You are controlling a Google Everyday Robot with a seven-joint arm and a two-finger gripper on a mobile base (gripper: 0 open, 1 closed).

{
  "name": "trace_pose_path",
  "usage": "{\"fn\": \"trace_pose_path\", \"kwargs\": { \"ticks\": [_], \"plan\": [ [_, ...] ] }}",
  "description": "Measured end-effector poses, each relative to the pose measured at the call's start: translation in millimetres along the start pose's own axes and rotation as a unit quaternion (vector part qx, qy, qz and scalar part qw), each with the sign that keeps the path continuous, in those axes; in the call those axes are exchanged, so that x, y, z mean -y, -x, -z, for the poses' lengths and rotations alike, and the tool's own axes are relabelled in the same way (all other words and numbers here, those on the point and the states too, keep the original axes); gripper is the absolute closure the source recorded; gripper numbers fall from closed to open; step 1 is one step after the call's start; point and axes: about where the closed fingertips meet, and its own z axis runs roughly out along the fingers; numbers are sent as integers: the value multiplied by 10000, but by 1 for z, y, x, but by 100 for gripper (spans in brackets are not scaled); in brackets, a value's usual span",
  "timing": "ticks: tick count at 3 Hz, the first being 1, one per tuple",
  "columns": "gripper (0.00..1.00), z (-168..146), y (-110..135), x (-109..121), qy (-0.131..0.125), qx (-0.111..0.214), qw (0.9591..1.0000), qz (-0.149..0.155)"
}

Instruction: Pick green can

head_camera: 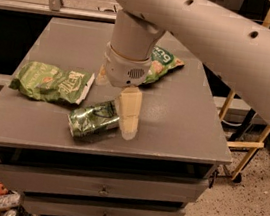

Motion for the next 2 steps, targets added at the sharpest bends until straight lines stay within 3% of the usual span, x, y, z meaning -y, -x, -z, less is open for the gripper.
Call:
{"fn": "trace_pose_path", "kwargs": {
  "ticks": [1, 2],
  "plan": [
    [0, -15, -5, -6, 98, -75, 9998, -155],
    [15, -27, -11, -8, 167, -89, 9994, -292]
  ]
}}
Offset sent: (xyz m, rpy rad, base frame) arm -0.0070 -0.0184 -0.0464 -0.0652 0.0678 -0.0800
